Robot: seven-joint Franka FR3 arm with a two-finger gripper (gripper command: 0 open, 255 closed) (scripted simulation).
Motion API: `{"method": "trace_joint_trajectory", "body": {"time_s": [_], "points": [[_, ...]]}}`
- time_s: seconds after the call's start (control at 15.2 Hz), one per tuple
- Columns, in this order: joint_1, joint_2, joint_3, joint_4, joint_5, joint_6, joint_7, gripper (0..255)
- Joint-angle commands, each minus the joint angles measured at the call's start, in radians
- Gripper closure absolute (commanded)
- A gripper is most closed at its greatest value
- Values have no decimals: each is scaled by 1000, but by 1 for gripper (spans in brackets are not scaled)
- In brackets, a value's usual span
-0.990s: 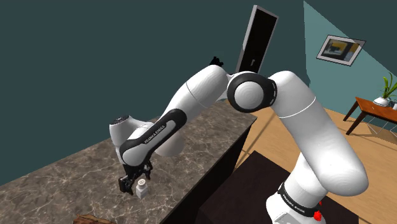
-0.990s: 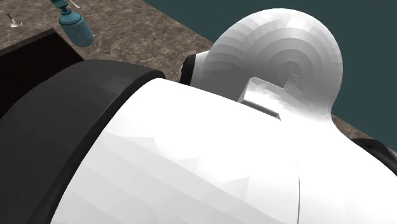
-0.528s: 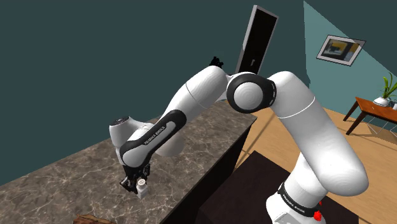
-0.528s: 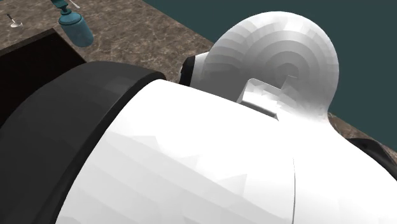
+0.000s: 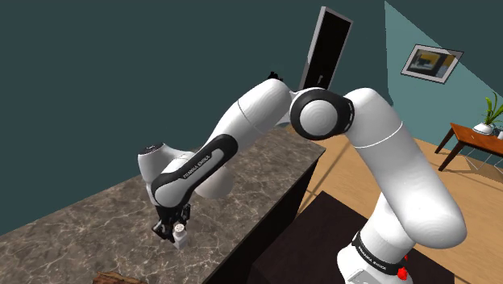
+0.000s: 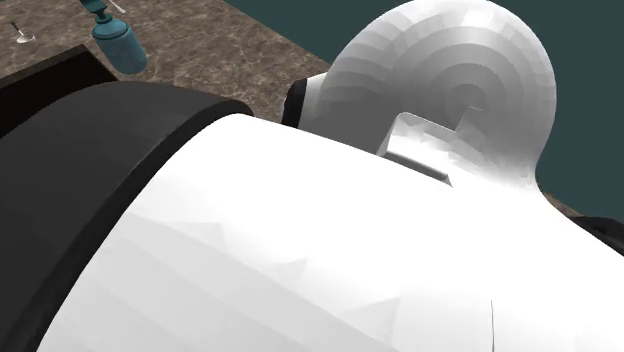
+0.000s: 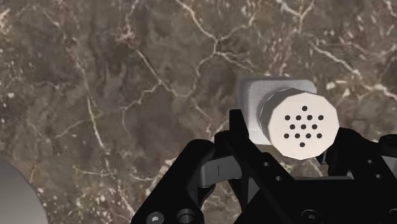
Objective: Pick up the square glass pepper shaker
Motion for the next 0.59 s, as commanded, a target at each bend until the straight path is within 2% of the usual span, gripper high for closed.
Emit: {"method": "trace_joint_trajectory", "body": {"time_s": [0.0,0.53], "points": [[-3,-24,5,-12,4,-12,1,255],[-16,-108,22,-40,20,-68,-2,255]]}}
